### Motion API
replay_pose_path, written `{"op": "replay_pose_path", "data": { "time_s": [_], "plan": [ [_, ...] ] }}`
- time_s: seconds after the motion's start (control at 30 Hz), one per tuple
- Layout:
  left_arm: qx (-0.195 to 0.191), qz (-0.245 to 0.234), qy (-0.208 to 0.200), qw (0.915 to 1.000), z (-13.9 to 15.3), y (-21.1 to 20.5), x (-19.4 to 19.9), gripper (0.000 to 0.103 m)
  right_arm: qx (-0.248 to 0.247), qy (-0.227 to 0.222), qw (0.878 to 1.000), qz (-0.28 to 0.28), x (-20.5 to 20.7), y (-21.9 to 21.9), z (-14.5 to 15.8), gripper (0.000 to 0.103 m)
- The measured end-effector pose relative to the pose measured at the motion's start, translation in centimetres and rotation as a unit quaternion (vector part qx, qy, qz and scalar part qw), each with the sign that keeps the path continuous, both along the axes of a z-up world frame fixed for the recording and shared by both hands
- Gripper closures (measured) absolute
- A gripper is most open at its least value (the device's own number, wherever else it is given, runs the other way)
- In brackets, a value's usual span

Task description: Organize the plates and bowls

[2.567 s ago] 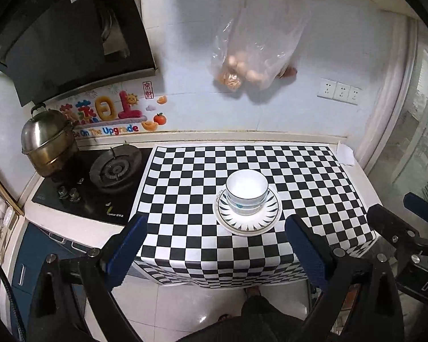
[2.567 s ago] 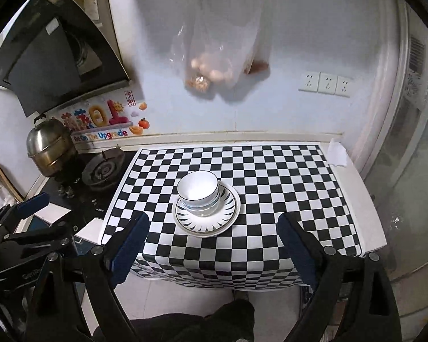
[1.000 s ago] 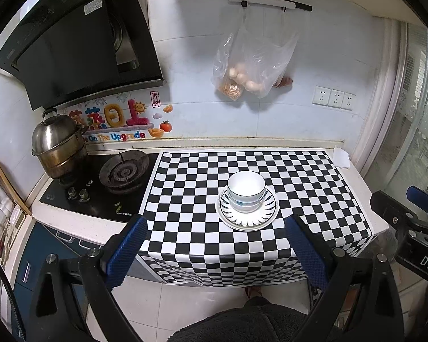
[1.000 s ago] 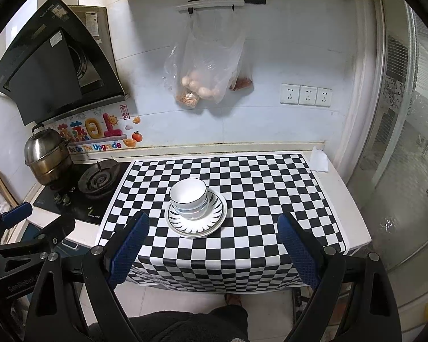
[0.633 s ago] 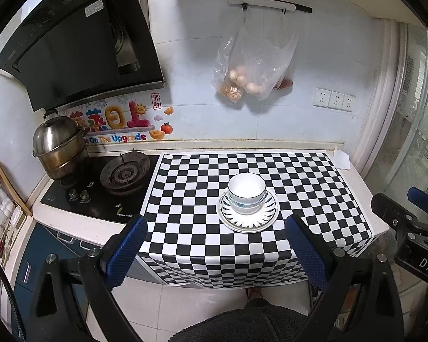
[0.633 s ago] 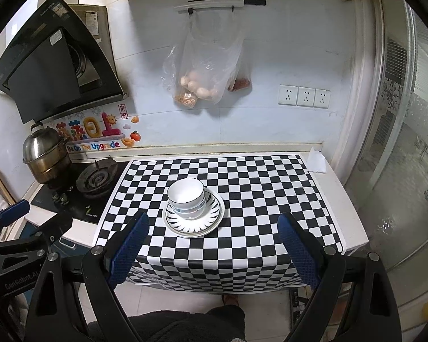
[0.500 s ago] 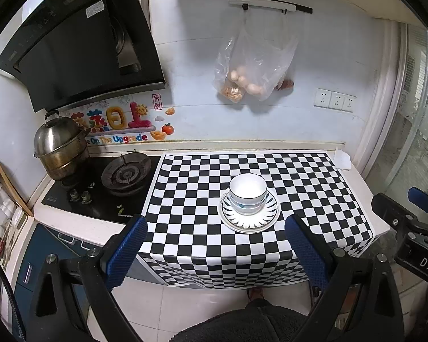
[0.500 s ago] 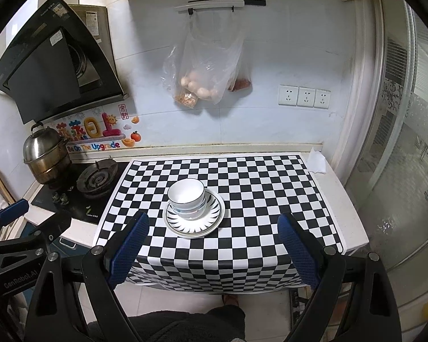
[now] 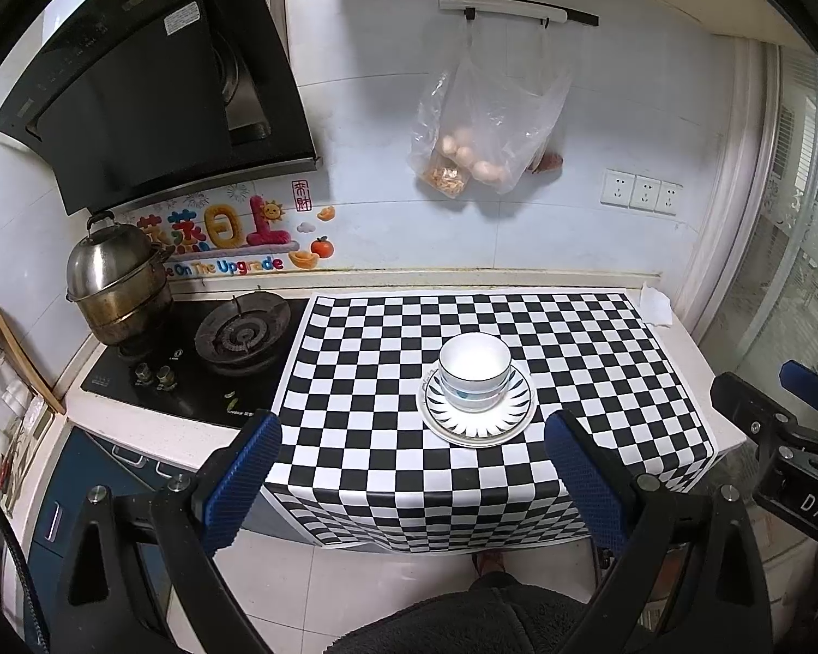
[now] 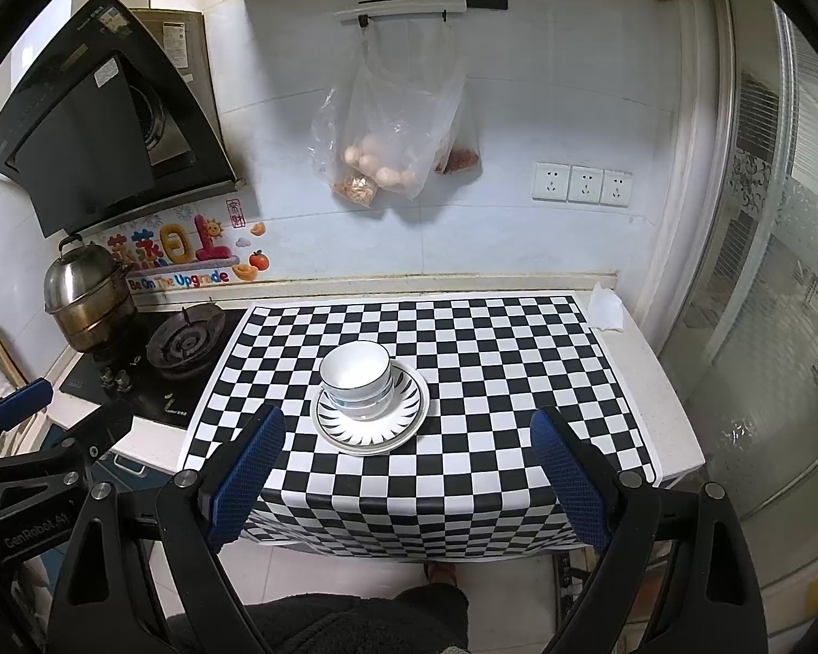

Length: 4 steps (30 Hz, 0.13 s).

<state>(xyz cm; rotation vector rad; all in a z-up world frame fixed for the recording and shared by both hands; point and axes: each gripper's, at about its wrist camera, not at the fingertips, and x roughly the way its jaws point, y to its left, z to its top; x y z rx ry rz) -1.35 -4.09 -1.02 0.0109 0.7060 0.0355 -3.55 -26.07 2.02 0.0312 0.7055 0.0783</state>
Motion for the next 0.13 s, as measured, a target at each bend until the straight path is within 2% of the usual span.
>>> {"op": "replay_pose_path", "data": {
  "time_s": [0.13],
  "plan": [
    [0.001, -0.001, 0.001, 1.0000, 0.02, 0.10, 0.07, 0.004, 0.000, 0.000, 1.000, 0.001, 0.03, -0.07, -0.01, 0.009]
  ]
}}
